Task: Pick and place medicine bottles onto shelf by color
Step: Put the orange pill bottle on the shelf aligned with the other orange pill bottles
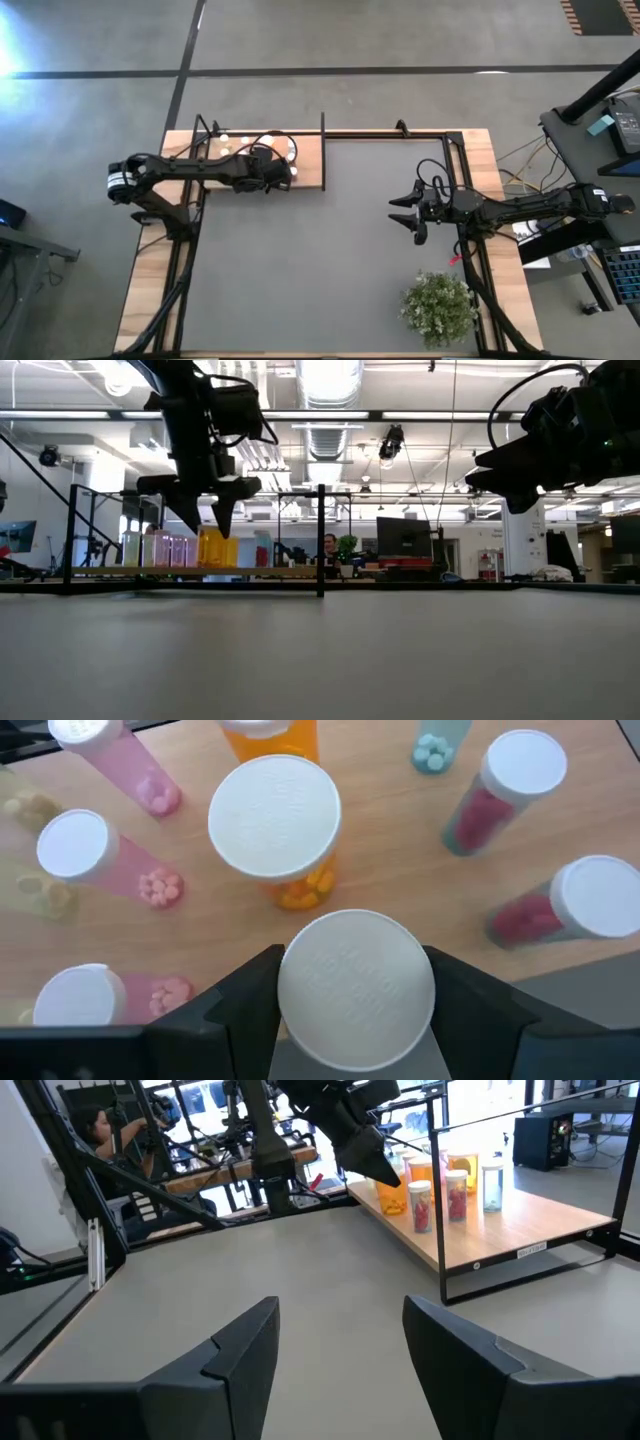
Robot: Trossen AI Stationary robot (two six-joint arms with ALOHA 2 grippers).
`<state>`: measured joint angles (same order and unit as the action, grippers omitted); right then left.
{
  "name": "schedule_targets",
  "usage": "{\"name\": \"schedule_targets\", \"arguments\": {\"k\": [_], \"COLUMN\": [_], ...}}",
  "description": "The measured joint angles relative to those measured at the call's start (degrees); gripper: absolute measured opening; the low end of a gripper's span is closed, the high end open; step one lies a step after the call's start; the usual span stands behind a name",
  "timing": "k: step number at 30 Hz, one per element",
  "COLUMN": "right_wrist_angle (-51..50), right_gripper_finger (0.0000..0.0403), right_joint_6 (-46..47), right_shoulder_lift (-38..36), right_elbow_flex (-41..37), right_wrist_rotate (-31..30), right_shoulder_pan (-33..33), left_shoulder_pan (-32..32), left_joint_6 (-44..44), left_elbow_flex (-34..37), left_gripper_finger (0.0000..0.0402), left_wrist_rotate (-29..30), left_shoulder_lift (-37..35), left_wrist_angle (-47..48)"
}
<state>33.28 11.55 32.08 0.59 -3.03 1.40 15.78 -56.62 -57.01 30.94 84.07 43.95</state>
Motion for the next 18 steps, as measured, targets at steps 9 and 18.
{"name": "schedule_targets", "arguments": {"k": [9, 18], "right_wrist_angle": [-0.02, -0.02], "right_gripper_finger": [0.0203, 0.0203], "right_joint_6": [0.00, 0.00], "right_shoulder_lift": [-0.01, -0.02], "right_elbow_flex": [-0.01, 0.01], "right_wrist_rotate": [-0.01, 0.00], "right_shoulder_pan": [0.00, 0.00], "left_shoulder_pan": [1.45, 2.38], "left_joint_6": [0.90, 1.99], "left_elbow_flex": [0.16, 0.23], "left_gripper_finger": [0.0201, 0.0201], "left_wrist_rotate": [-0.38, -0.57], "left_shoulder_lift": [0.02, 0.11], "left_wrist_angle": [-1.22, -2.64]}}
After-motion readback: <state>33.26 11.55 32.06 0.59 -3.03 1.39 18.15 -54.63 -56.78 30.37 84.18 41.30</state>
